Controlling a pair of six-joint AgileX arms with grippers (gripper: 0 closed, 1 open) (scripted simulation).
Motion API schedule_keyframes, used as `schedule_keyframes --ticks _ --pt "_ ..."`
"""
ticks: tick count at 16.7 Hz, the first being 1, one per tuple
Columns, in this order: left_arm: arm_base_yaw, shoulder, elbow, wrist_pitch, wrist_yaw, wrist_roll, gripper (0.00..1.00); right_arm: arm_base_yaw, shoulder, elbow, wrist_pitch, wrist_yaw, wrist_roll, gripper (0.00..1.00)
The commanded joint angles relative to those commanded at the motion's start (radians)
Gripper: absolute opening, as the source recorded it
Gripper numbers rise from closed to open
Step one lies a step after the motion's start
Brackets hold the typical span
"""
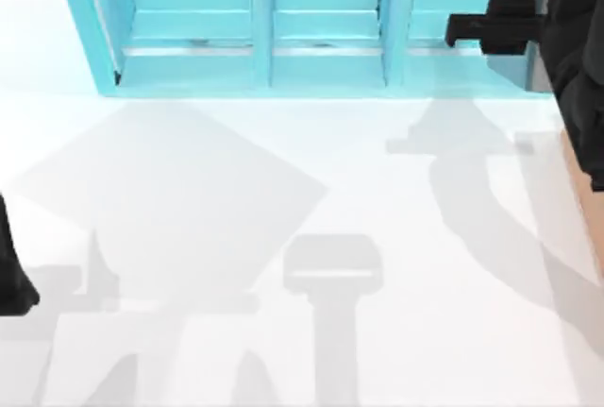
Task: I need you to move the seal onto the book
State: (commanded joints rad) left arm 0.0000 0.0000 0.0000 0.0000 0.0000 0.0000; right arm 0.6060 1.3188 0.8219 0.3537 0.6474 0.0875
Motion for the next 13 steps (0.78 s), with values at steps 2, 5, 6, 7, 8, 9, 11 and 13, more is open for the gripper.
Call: schedule_keyframes --ticks 2,5,6,7,8,9,11,13 --pt "0.000 0.000 0.000 0.000 0.000 0.000 1.00 0.025 0.022 -0.007 0.024 0.010 -0.054 0.00" --pt "0.000 0.000 0.000 0.000 0.000 0.000 1.00 0.084 0.081 -0.034 0.080 0.037 -0.215 0.00" --pt "0.000 0.000 0.000 0.000 0.000 0.000 1.00 0.108 0.105 -0.047 0.103 0.048 -0.289 0.00" --pt "0.000 0.000 0.000 0.000 0.000 0.000 1.00 0.132 0.130 -0.062 0.127 0.061 -0.375 0.00" --pt "0.000 0.000 0.000 0.000 0.000 0.000 1.00 0.156 0.156 -0.078 0.151 0.074 -0.468 0.00" --pt "0.000 0.000 0.000 0.000 0.000 0.000 1.00 0.181 0.181 -0.097 0.176 0.086 -0.568 0.00" --pt "0.000 0.000 0.000 0.000 0.000 0.000 1.00 0.227 0.227 -0.137 0.224 0.110 -0.772 0.00" --pt "0.000 0.000 0.000 0.000 0.000 0.000 1.00 0.269 0.266 -0.181 0.270 0.130 -0.963 0.00"
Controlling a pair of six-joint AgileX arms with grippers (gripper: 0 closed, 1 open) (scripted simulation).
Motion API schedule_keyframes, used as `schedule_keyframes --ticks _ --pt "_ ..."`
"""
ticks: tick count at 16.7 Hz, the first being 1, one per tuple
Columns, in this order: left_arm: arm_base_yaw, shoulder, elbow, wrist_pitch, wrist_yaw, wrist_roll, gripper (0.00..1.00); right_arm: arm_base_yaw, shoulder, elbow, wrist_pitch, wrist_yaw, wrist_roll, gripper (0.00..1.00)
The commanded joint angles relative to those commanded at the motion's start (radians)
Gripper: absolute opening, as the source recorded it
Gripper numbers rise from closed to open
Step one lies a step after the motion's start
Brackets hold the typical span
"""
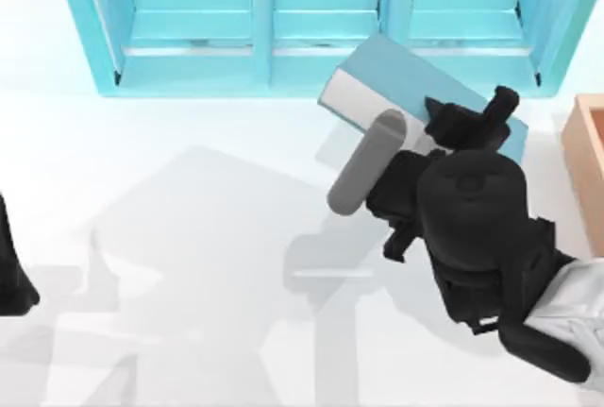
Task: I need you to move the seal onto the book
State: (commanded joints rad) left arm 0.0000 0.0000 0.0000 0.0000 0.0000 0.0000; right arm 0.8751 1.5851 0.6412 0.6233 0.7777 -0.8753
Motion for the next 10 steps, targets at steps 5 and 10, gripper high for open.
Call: schedule_keyframes --ticks 5,10 --pt "0.000 0.000 0.000 0.000 0.000 0.000 1.00 0.073 0.058 -0.088 0.084 0.032 -0.304 0.00" --pt "0.000 0.000 0.000 0.000 0.000 0.000 1.00 0.088 0.067 -0.108 0.104 0.038 -0.360 0.00"
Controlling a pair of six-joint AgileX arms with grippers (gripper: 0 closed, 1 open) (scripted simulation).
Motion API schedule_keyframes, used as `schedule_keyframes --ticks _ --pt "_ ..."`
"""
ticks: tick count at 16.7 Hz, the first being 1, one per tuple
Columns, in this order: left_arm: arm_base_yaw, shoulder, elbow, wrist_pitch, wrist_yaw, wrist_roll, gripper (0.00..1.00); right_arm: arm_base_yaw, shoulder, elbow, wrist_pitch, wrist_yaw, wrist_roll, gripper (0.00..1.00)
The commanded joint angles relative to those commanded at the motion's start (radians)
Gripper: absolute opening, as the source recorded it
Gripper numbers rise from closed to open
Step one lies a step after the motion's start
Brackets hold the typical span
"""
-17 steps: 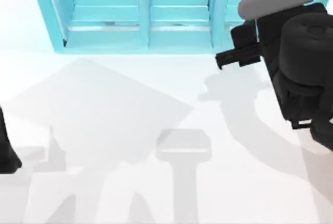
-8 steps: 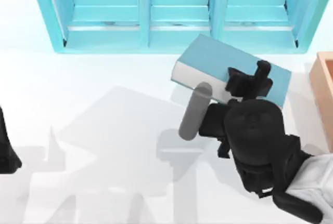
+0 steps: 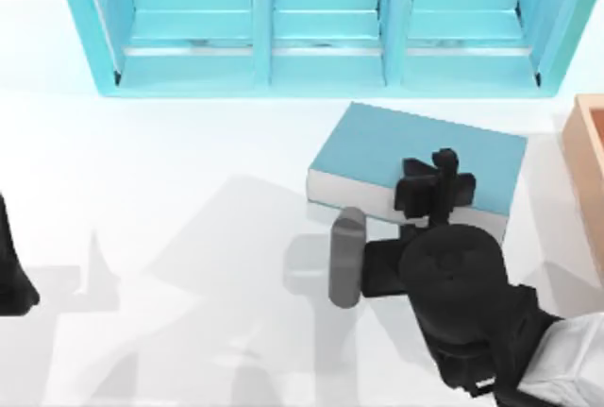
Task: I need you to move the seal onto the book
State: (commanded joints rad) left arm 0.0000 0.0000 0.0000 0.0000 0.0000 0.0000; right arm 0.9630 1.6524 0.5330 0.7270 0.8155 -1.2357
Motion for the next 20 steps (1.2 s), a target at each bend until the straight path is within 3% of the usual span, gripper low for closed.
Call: schedule_keyframes --ticks 10,20 --pt "0.000 0.000 0.000 0.000 0.000 0.000 1.00 0.011 -0.006 -0.010 -0.010 0.011 0.012 0.00" --pt "0.000 0.000 0.000 0.000 0.000 0.000 1.00 0.011 0.130 -0.044 0.159 0.013 0.013 0.00"
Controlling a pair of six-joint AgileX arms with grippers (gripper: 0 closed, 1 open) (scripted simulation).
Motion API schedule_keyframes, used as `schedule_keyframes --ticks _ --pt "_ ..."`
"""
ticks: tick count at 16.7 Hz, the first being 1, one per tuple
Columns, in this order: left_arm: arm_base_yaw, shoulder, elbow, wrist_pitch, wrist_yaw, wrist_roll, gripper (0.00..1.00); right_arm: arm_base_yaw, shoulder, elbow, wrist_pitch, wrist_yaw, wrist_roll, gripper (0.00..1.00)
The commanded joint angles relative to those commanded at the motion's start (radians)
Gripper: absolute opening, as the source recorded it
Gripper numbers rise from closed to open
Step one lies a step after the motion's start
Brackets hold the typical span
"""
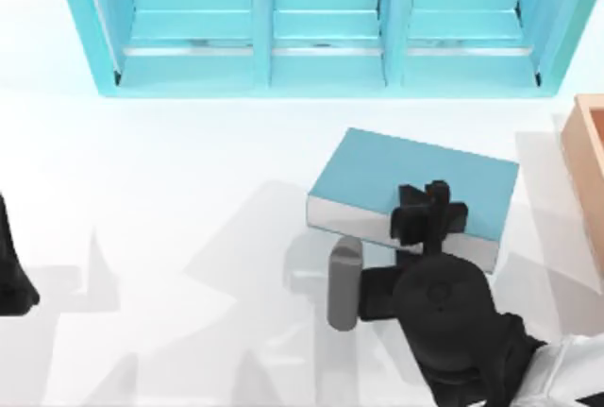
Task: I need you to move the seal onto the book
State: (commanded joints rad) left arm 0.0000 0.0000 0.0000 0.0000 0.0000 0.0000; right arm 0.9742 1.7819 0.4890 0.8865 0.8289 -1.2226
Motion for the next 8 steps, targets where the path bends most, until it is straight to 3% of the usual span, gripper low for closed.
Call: schedule_keyframes --ticks 2,8 --pt "0.000 0.000 0.000 0.000 0.000 0.000 1.00 0.000 0.000 0.000 0.000 0.000 0.000 0.00" --pt "0.000 0.000 0.000 0.000 0.000 0.000 1.00 0.000 0.000 0.000 0.000 0.000 0.000 0.45"
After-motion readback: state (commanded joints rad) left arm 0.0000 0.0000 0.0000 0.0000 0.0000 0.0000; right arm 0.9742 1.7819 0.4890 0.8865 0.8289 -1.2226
